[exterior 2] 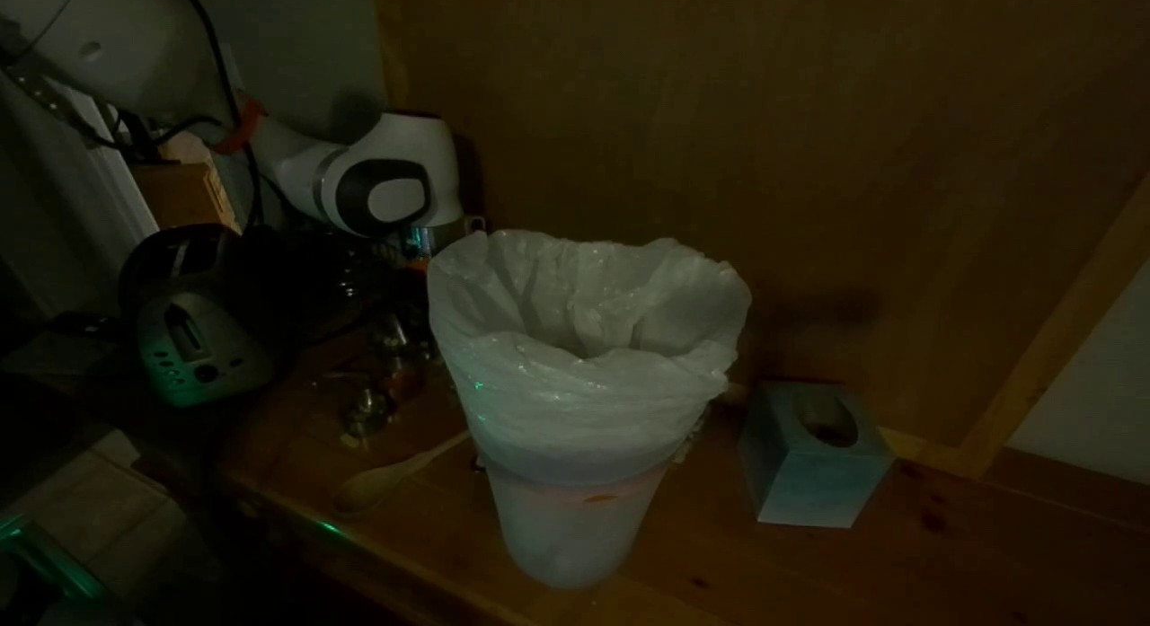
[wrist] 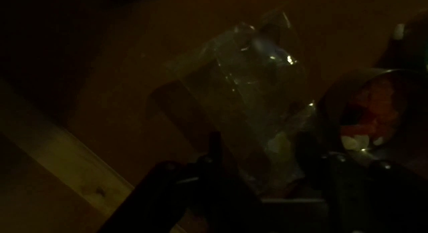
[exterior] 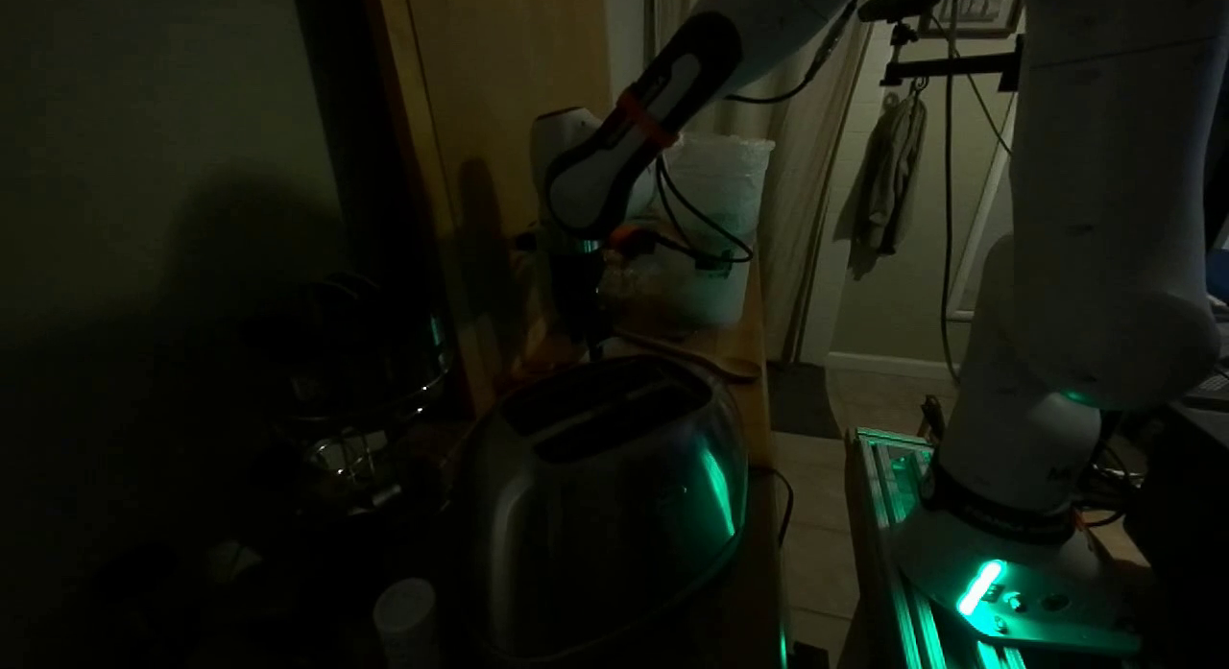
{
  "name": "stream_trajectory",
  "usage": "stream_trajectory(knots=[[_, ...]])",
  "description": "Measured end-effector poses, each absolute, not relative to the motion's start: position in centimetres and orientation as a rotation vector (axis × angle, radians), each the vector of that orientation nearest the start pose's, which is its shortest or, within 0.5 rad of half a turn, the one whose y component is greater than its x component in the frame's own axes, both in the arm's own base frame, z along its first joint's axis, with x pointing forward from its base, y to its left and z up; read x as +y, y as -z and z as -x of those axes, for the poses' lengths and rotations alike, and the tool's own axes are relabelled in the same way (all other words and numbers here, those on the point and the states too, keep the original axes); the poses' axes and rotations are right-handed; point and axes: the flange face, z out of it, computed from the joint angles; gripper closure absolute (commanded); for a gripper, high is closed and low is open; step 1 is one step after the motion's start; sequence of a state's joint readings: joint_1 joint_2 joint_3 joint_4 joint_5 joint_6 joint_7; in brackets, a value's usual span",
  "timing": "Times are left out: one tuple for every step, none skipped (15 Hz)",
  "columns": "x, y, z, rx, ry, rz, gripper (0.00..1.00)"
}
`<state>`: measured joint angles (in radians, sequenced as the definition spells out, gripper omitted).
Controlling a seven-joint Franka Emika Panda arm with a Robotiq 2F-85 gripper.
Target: Throw the clear object into the bin
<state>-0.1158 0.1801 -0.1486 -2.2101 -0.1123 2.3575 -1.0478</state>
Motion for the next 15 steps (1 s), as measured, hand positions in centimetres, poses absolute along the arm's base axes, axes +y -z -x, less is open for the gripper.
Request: stream_trajectory(knots=[[-14.5, -29.4, -52.7, -1.340, -0.146, 2.907, 0.20], [-14.6, -29.2, -52.9, -1.338, -0.149, 2.908, 0.62], [-14.7, -29.0, -53.0, -1.336, -0.152, 2.908, 0.58], [-14.8, -28.9, -53.2, -1.334, -0.154, 2.908, 0.58], [-14.8, -28.8, -53.3, -1.334, -0.155, 2.909, 0.66], [-14.9, -28.7, -53.4, -1.332, -0.156, 2.910, 0.73], [-14.9, -28.7, -53.5, -1.330, -0.156, 2.911, 0.80], [-14.9, -28.7, -53.6, -1.329, -0.155, 2.913, 0.88], [-15.0, -28.8, -53.6, -1.327, -0.153, 2.915, 0.94], [-15.1, -28.8, -53.6, -1.325, -0.152, 2.917, 0.99], [-15.2, -28.9, -53.6, -1.322, -0.152, 2.918, 1.00], [-15.3, -28.9, -53.6, -1.318, -0.154, 2.919, 1.00], [-15.4, -28.8, -53.5, -1.313, -0.157, 2.920, 1.00], [-15.6, -28.8, -53.5, -1.307, -0.160, 2.921, 1.00], [-15.7, -28.7, -53.4, -1.301, -0.165, 2.921, 1.00]])
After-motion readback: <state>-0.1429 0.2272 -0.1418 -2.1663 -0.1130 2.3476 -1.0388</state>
